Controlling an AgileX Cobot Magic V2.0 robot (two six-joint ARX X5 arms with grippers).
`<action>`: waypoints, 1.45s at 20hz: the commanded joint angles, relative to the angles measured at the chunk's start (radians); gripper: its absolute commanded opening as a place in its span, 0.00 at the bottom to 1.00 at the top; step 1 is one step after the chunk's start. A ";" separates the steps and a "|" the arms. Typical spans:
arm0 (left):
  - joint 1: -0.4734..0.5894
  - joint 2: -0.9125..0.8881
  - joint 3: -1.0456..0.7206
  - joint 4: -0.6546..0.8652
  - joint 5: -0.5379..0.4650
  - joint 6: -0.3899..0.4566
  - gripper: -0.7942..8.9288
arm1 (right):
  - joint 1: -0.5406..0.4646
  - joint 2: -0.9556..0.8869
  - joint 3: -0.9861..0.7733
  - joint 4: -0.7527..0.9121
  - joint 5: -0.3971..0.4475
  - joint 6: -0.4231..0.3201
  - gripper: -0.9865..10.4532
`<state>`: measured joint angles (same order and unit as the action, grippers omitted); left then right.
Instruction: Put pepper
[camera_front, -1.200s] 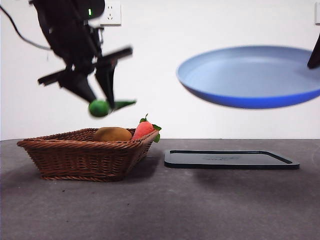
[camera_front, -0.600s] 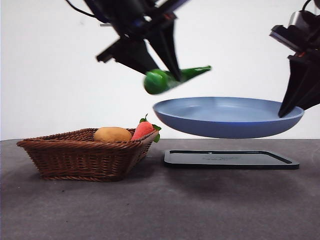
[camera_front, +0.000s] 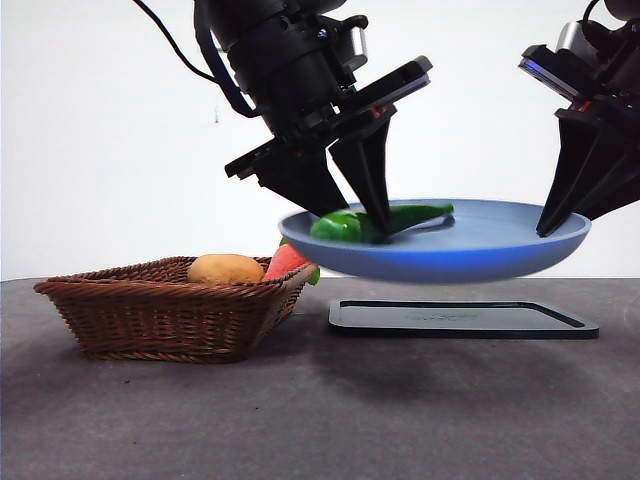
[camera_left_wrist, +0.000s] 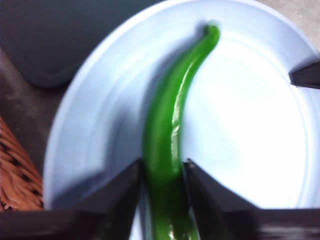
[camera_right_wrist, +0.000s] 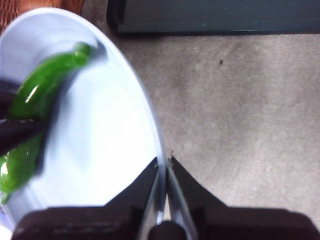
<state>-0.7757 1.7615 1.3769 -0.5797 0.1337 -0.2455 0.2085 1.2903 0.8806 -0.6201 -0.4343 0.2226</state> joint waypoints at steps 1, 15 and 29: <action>-0.012 0.016 0.018 0.010 0.004 0.012 0.31 | 0.003 0.011 0.013 0.013 -0.009 0.012 0.09; -0.015 -0.275 0.019 -0.100 0.055 0.072 0.31 | -0.044 0.029 0.020 0.021 -0.001 0.017 0.09; -0.015 -0.619 0.019 -0.188 0.051 0.116 0.31 | -0.190 0.586 0.482 0.013 0.051 0.016 0.09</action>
<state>-0.7803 1.1343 1.3769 -0.7715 0.1864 -0.1413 0.0177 1.8614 1.3430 -0.6136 -0.3809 0.2291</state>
